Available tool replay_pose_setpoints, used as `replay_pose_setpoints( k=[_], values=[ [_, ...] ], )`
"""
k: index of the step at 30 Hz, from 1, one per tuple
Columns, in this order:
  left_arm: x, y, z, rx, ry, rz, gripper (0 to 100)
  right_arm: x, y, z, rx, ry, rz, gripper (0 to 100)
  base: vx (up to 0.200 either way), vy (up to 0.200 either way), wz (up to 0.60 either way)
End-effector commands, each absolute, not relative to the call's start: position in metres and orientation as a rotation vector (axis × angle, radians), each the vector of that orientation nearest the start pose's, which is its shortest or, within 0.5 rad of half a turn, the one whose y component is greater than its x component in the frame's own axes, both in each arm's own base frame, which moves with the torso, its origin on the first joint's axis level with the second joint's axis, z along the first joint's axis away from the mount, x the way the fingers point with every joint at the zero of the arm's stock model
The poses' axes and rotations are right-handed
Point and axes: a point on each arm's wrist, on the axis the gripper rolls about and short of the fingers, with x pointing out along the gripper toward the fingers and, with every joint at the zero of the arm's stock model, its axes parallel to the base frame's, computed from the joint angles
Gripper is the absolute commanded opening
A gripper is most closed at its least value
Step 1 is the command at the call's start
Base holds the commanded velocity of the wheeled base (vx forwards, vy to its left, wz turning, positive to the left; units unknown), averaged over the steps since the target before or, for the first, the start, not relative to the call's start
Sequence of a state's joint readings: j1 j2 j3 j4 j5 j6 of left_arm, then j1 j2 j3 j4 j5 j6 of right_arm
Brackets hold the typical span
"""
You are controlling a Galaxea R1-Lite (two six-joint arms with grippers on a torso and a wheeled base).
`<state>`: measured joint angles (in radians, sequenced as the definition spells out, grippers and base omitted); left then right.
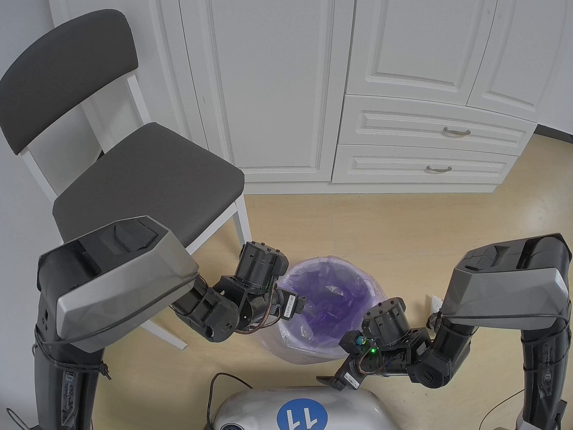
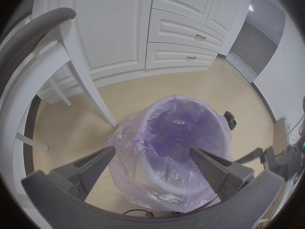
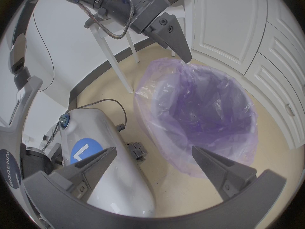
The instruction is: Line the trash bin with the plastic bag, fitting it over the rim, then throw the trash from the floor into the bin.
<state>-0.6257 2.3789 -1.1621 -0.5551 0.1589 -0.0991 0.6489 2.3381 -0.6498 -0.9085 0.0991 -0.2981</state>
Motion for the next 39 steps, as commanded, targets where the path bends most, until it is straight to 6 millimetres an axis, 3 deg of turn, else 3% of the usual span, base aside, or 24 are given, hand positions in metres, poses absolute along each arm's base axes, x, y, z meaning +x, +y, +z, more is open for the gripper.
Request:
replay_pose_setpoints(
  k=[1, 8, 13, 19, 25, 30, 39],
  values=[
    [0.353, -0.254, 0.001, 0.165, 0.64, -0.42, 100, 0.255, 0.204, -0.025, -0.496, 0.64, 0.842, 100, 0.0, 0.0, 0.0],
    [0.371, -0.27, -0.007, 0.215, 0.655, -0.328, 100, 0.258, 0.195, 0.012, -0.484, 0.54, 0.803, 100, 0.0, 0.0, 0.0],
    [0.385, -0.282, -0.006, 0.259, 0.699, -0.268, 100, 0.283, 0.176, 0.024, -0.495, 0.495, 0.649, 100, 0.0, 0.0, 0.0],
    [0.39, -0.289, -0.01, 0.313, 0.768, -0.244, 100, 0.307, 0.175, 0.003, -0.559, 0.515, 0.495, 100, 0.0, 0.0, 0.0],
    [0.39, -0.288, -0.008, 0.349, 0.803, -0.205, 100, 0.308, 0.176, -0.008, -0.602, 0.536, 0.473, 100, 0.0, 0.0, 0.0],
    [0.381, -0.281, -0.005, 0.347, 0.843, -0.191, 100, 0.306, 0.177, -0.008, -0.612, 0.539, 0.483, 100, 0.0, 0.0, 0.0],
    [0.349, -0.258, 0.008, 0.31, 0.904, -0.165, 100, 0.312, 0.195, -0.029, -0.588, 0.442, 0.471, 100, 0.0, 0.0, 0.0]
  ],
)
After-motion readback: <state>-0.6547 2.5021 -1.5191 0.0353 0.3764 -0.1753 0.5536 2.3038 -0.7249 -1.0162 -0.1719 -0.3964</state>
